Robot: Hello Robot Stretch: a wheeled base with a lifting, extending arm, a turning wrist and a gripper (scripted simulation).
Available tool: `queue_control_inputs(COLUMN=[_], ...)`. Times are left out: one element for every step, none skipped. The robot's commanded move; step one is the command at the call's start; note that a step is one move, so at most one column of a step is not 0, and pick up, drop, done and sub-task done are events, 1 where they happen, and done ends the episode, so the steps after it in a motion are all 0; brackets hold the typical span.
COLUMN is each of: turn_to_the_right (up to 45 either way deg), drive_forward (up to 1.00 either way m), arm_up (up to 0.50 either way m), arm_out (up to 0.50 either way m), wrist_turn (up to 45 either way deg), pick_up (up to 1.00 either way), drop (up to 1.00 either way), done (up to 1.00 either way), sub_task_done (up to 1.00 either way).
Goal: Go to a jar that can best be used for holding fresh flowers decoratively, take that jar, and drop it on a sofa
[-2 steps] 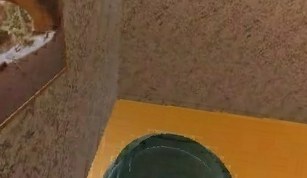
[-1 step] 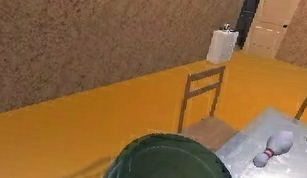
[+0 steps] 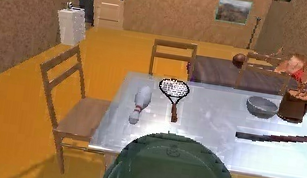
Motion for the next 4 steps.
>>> queue_control_inputs(turn_to_the_right=[0.0,-45.0,-42.0,0.0], drive_forward=[0.15,0.00,0.00,0.55], arm_up=[0.00,0.00,0.00,0.00], arm_out=[0.00,0.00,0.00,0.00], wrist_turn=[0.0,0.0,0.0,0.0], pick_up=[0.00,0.00,0.00,0.00], drop=[0.00,0.00,0.00,0.00], done=[0.00,0.00,0.00,0.00], sub_task_done=[0.00,0.00,0.00,0.00])
